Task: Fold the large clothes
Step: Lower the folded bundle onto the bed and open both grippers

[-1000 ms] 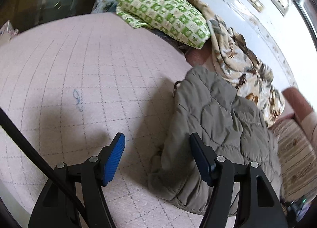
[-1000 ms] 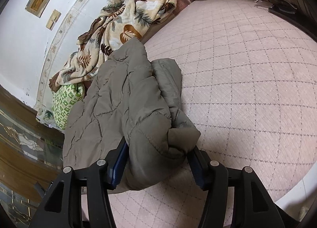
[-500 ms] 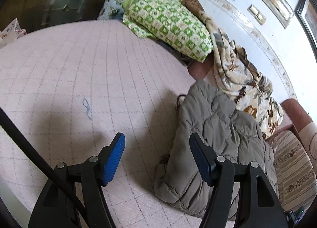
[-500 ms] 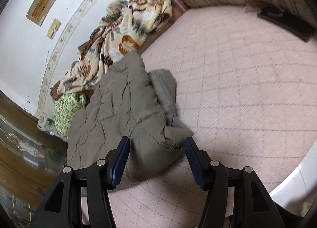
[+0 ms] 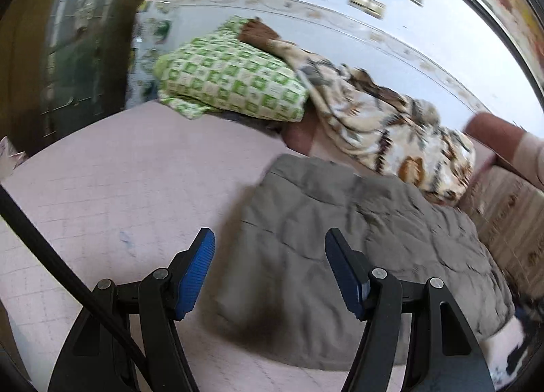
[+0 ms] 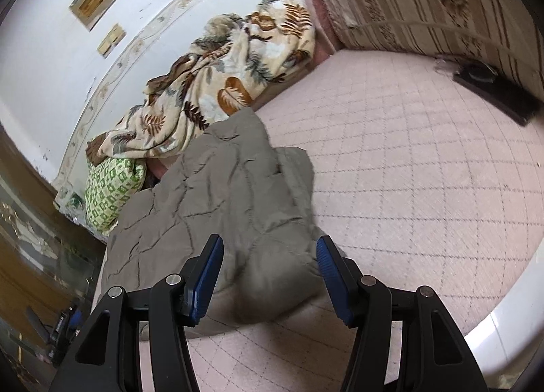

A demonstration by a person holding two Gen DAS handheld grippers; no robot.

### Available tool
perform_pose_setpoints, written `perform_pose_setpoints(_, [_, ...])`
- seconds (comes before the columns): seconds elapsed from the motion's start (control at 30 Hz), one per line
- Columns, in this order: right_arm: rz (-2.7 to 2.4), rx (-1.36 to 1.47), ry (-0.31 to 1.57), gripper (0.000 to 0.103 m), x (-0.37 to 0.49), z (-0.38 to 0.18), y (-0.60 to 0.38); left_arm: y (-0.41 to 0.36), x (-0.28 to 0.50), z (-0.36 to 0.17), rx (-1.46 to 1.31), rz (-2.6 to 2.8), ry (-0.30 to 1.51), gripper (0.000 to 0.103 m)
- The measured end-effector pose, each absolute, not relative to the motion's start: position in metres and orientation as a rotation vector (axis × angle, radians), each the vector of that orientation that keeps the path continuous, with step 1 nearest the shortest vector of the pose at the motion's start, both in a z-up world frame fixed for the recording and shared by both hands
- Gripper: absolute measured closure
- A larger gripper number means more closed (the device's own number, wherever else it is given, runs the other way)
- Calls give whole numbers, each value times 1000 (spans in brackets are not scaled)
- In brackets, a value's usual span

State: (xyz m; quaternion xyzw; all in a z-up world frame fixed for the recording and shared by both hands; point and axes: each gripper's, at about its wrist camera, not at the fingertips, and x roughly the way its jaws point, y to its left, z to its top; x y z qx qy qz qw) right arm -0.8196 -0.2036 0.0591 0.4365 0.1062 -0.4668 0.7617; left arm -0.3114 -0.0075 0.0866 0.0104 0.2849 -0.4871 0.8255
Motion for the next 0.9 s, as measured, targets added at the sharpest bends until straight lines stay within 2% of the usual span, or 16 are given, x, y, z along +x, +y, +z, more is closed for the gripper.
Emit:
perform_pose_setpoints(0.1, [-1041, 902, 255, 39, -810, 64, -203, -17, -329, 90, 65, -1074, 589, 36])
perform_pose_setpoints(0.33, [-1123, 700, 167, 39, -805, 103, -188, -48, -369, 95, 184, -1154, 543, 36])
perform_pose_setpoints(0.6, [-932, 556, 413, 39, -710, 99, -183, -87, -421, 87, 334, -1224, 517, 36])
perform_pose_setpoints(0.9, [-891, 447, 590, 39, -636, 77, -196, -124, -444, 67, 450, -1193, 548, 36])
